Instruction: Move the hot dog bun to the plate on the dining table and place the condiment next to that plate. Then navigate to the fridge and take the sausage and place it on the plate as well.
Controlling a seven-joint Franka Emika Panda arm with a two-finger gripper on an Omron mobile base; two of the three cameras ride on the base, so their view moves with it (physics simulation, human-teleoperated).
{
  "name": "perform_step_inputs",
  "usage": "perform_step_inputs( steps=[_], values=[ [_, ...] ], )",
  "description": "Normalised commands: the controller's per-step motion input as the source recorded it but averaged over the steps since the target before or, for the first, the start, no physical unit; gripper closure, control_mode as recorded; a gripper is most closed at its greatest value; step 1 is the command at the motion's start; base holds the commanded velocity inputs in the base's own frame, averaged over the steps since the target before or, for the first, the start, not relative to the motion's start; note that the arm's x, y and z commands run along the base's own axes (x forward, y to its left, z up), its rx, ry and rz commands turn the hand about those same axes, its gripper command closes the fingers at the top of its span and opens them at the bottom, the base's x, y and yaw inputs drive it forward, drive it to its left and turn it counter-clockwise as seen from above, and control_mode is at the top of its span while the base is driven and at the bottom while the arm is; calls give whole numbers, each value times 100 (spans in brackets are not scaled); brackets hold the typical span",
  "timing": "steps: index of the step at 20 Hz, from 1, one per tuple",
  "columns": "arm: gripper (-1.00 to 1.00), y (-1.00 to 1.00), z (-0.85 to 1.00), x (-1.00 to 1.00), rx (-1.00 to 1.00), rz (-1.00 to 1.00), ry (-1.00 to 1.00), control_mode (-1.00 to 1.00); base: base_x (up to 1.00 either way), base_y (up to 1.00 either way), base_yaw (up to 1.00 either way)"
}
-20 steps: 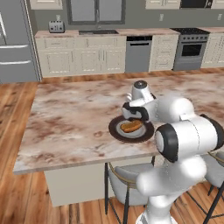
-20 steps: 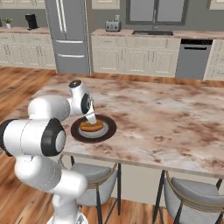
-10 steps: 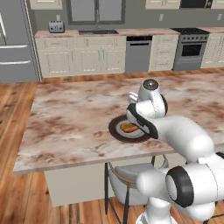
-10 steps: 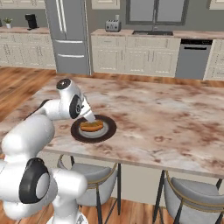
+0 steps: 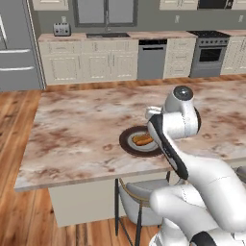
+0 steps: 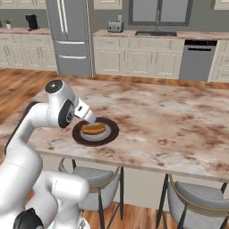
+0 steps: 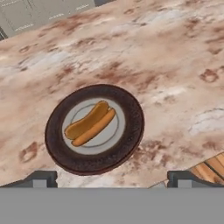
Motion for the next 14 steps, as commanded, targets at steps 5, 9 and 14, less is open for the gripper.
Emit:
perform_step_inputs(
  steps=[5, 9, 14],
  values=[
    [-100, 6, 21, -85, -15, 21, 0, -100, 0, 0, 0],
    [-100, 5, 34, -88, -12, 18, 0, -100, 0, 0, 0],
    [-100, -11, 14, -93, -5, 14, 0, -100, 0, 0, 0]
  ],
)
